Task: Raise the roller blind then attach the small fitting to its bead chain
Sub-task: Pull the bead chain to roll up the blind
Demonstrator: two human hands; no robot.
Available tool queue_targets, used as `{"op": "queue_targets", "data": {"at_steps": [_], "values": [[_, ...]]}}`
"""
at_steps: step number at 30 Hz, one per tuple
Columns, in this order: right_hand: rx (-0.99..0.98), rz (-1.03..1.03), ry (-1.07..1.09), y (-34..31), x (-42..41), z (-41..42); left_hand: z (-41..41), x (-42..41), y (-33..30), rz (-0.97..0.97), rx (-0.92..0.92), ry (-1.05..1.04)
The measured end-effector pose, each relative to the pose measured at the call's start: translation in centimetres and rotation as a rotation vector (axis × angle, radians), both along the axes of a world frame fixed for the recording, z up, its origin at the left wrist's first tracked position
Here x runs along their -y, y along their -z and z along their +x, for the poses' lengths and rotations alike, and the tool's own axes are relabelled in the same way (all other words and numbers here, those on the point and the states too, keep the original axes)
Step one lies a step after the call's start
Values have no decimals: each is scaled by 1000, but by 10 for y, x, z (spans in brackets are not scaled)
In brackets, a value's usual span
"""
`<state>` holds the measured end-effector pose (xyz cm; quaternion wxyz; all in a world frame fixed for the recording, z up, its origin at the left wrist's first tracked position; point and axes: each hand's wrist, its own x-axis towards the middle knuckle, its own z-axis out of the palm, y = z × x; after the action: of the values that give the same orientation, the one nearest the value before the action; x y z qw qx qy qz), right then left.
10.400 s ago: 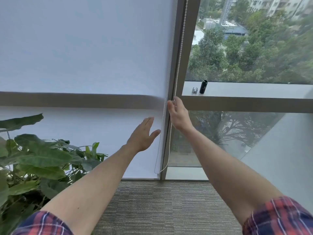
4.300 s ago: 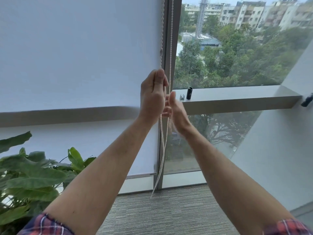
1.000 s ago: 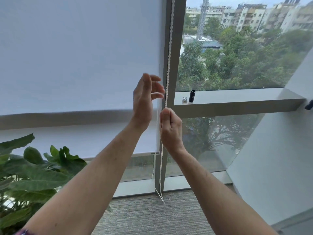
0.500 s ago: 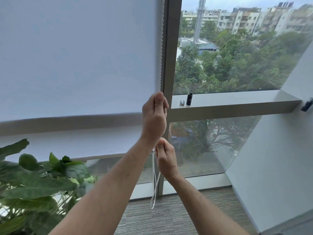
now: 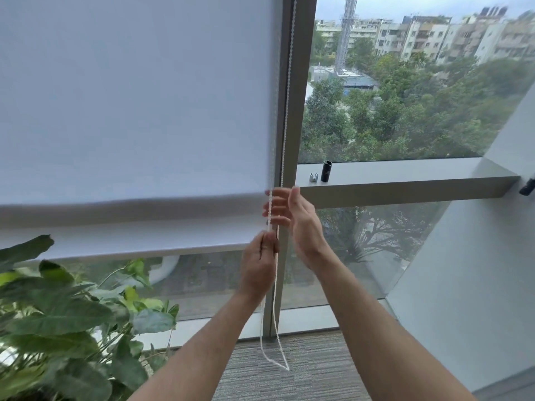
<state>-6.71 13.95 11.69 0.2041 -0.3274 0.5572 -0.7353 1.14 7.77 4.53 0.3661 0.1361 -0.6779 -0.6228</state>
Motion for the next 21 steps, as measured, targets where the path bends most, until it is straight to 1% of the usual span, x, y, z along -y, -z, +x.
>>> {"op": "queue_targets", "data": {"at_steps": [2,4,9,11,14,17,19,21], "values": [[-13,-87,-107,-21,6,6,3,-2,18,-9,64,3],[-33,-133,-134,-31,14,15,3,-3,29,-5,91,5],[-43,-175,123,-23,24,26,0,-4,37,9,123,65],[-84,-177,153,-20,25,26,0,-4,38,-7,117,90],[-117,-183,190,-14,26,29,2,-1,37,52,101,214],[-199,-136,254,6,23,32,6,9,38,-6,113,285],[-200,-92,282,21,20,33,6,19,41,-18,116,281],[-177,-49,294,33,16,32,5,30,38,12,87,225]]}}
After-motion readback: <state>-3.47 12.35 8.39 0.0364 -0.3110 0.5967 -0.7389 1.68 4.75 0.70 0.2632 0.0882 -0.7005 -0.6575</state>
